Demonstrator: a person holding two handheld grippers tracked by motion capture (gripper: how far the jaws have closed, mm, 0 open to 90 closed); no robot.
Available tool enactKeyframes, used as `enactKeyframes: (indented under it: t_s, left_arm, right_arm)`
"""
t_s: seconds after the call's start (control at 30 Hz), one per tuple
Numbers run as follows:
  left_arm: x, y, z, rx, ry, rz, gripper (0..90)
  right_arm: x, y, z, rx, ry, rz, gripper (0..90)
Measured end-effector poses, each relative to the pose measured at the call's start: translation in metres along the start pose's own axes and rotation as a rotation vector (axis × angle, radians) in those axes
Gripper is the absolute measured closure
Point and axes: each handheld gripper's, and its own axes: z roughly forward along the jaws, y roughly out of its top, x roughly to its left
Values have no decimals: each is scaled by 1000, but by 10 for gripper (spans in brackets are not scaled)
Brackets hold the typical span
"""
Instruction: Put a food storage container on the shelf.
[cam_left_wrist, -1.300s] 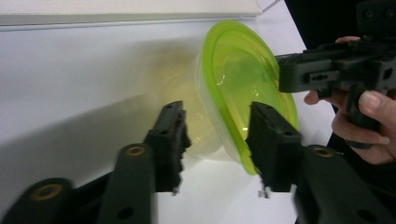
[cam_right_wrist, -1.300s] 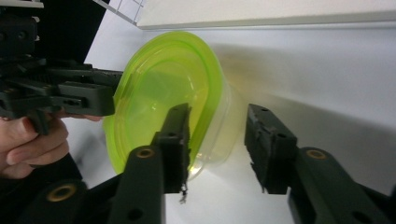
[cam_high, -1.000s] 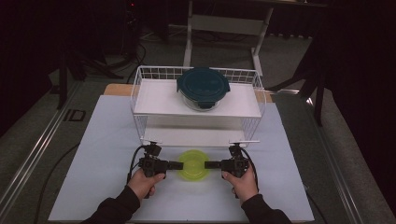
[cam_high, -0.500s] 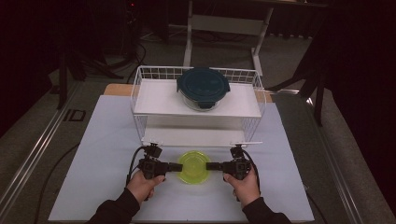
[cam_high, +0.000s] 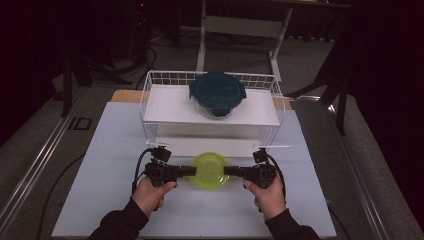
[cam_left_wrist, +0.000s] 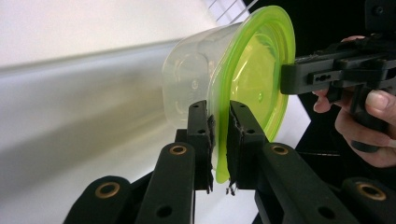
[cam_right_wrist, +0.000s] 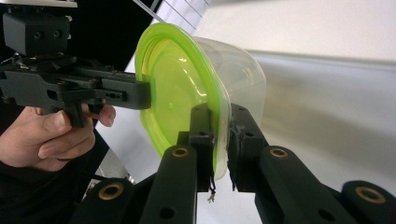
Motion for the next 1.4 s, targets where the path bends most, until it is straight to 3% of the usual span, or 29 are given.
enactKeyframes:
  t_s: [0.13,0.67,0.97,1.4]
  left_arm:
    - [-14,9,-14,-22,-1,30,817]
    - [-50,36,-50,-82,-10,103,819]
    - [-72,67,-71,-130,-21,146,821]
    - [-86,109,-83,-180,-16,172,822]
  right_arm:
    - [16,8,-13,-26,8,-35,812]
    - [53,29,-44,-82,26,-82,813]
    - [78,58,-68,-127,19,-123,812]
    - [94,101,-86,-169,11,-140,812]
